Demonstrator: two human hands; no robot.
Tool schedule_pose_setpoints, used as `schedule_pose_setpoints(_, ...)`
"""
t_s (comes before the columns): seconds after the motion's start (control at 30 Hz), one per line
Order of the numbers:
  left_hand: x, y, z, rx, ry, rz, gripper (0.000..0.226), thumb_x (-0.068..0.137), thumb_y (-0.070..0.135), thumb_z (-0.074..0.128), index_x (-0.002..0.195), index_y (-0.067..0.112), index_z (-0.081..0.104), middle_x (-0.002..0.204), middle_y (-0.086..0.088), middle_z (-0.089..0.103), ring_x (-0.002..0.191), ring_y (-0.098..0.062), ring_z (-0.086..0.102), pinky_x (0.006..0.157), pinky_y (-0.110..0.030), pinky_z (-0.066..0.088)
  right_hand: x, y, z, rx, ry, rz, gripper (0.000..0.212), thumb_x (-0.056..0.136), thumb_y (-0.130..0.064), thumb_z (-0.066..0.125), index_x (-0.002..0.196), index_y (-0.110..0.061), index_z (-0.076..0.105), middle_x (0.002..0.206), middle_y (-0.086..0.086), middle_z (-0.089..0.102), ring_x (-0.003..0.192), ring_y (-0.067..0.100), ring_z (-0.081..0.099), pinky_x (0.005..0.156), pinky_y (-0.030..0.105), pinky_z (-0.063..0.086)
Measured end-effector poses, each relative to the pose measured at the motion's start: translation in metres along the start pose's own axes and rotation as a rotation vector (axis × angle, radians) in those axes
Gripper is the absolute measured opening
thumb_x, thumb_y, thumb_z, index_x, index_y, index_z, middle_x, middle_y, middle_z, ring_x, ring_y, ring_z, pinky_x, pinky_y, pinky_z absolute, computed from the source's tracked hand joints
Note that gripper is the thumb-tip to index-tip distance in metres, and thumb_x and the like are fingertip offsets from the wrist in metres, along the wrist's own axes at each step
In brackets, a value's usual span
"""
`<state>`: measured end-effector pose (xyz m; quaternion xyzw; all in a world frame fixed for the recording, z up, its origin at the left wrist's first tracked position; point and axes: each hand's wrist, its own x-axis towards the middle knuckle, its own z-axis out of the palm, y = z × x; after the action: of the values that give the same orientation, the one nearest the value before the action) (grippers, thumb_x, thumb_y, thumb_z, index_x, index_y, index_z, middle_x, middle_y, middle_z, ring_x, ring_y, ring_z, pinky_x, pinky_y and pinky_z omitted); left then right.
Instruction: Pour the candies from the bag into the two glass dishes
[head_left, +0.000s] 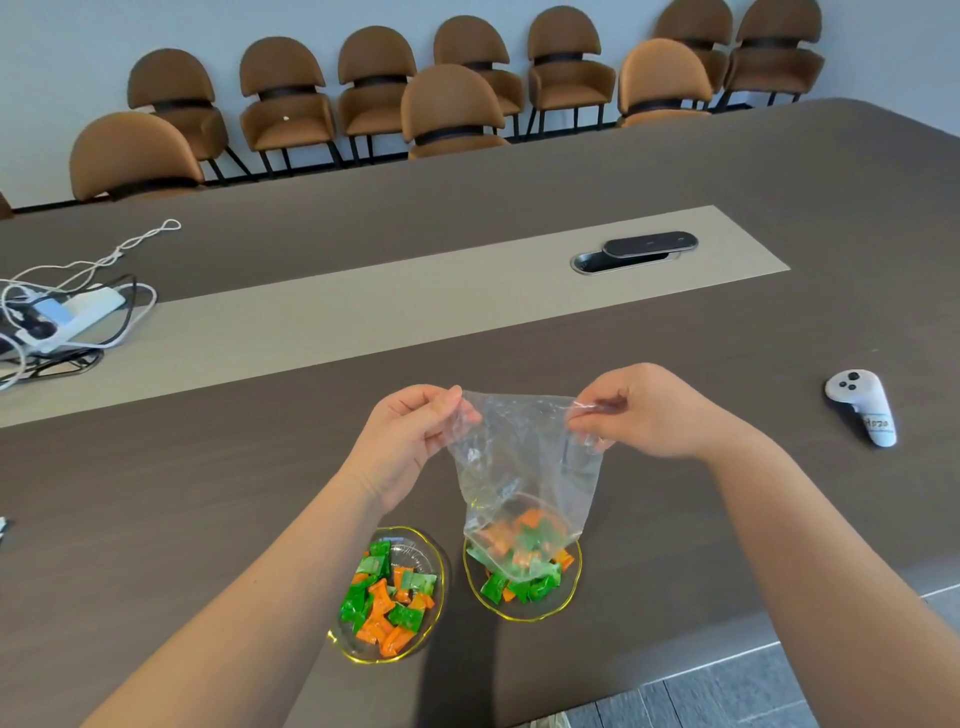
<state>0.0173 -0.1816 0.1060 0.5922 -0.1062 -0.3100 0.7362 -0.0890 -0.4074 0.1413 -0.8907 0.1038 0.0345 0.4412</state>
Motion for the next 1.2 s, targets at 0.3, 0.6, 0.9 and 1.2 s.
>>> schedule_pose_setpoints(0.3, -0.001, 0.014, -0.013, -0.059, 0.111, 0.067, 0.011, 0.067, 0.027, 0.068, 0.065, 0.017, 0.073, 0.065, 0.001, 0.074, 0.066, -0.008, 0.068, 0.071, -0.019, 0.054, 0.008, -0.011, 0.009, 0.141, 0.067, -0.061, 0.003, 0.082, -0.008, 0.070, 0.083, -0.009, 0.072, 0.068, 0.007, 0.070, 0.054, 0.011, 0.064, 0.060, 0.019, 0.056)
schedule_pose_setpoints(0.6, -0.011, 0.052, -0.080, -0.109, 0.314, 0.215, 0.016, 0.056, 0.032, 0.078, 0.063, 0.018, 0.075, 0.062, 0.006, 0.071, 0.068, -0.007, 0.066, 0.087, -0.025, 0.053, 0.049, -0.033, 0.043, 0.184, 0.191, -0.088, 0.009, 0.077, -0.011, 0.076, 0.085, -0.014, 0.073, 0.074, -0.008, 0.068, 0.053, -0.009, 0.058, 0.054, 0.004, 0.042)
schedule_pose_setpoints(0.9, -0.036, 0.083, -0.163, 0.047, 0.676, 0.301, 0.013, 0.083, 0.022, 0.066, 0.073, 0.013, 0.069, 0.048, 0.010, 0.062, 0.047, -0.003, 0.050, 0.050, -0.014, 0.043, 0.103, -0.106, 0.111, 0.371, 0.014, -0.105, 0.013, 0.085, -0.004, 0.065, 0.080, -0.016, 0.065, 0.064, -0.008, 0.070, 0.050, 0.004, 0.063, 0.044, 0.016, 0.046)
schedule_pose_setpoints(1.2, -0.067, 0.072, -0.284, 0.467, 1.010, 0.145, 0.025, 0.070, 0.041, 0.072, 0.058, 0.019, 0.069, 0.039, 0.014, 0.061, 0.047, -0.012, 0.050, 0.059, -0.025, 0.046, 0.141, -0.164, 0.221, 0.318, -0.266, -0.010, 0.007, 0.093, -0.016, 0.052, 0.086, -0.017, 0.049, 0.057, 0.004, 0.066, 0.037, 0.016, 0.058, 0.036, 0.022, 0.028)
